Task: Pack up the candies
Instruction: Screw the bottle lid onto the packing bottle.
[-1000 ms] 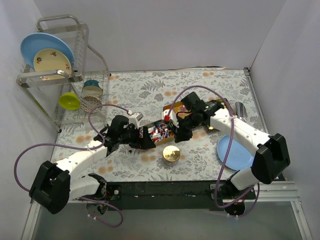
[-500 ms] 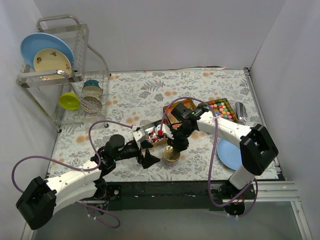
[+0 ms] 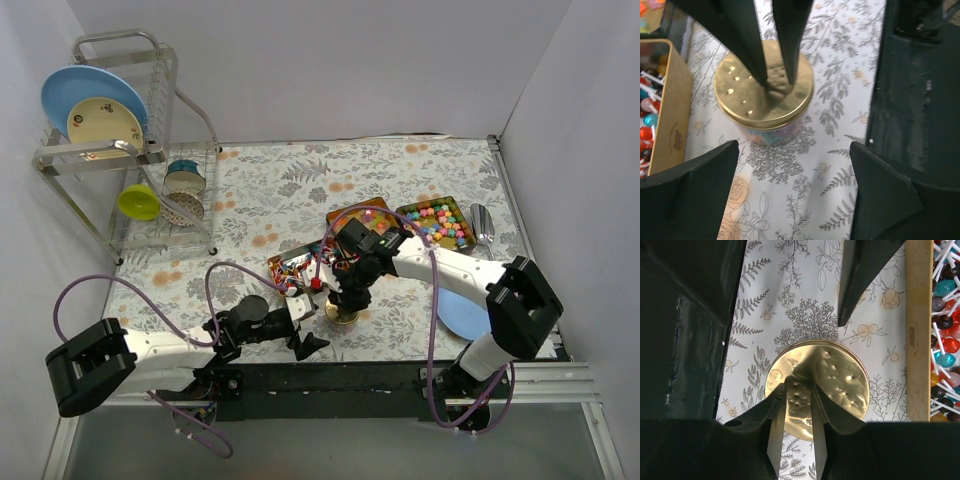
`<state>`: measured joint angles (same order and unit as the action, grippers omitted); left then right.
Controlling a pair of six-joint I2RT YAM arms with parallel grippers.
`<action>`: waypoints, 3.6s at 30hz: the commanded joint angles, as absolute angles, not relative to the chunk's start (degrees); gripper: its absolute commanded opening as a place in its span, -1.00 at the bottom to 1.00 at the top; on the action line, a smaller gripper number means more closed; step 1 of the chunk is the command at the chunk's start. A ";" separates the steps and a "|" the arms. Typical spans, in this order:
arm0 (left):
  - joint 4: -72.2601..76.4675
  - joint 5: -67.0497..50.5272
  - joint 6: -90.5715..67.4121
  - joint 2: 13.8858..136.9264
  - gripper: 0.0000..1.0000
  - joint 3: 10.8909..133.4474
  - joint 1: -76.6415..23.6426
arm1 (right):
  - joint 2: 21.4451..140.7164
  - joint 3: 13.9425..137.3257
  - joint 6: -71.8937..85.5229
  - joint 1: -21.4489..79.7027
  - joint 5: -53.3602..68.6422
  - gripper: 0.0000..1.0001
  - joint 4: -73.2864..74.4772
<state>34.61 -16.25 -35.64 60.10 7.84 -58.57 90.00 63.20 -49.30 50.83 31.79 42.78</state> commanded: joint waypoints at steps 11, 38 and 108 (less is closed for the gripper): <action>59.32 -13.62 -31.55 79.26 0.89 6.24 -58.97 | 89.83 53.53 -39.39 51.24 30.49 -0.36 35.33; 100.55 -14.24 -28.21 116.89 0.78 11.52 -60.82 | 83.41 47.19 -38.23 46.76 26.46 -0.41 36.56; 84.64 -13.98 -30.59 114.87 -1.00 14.94 -60.29 | 80.32 60.90 -48.95 41.48 38.05 0.96 44.47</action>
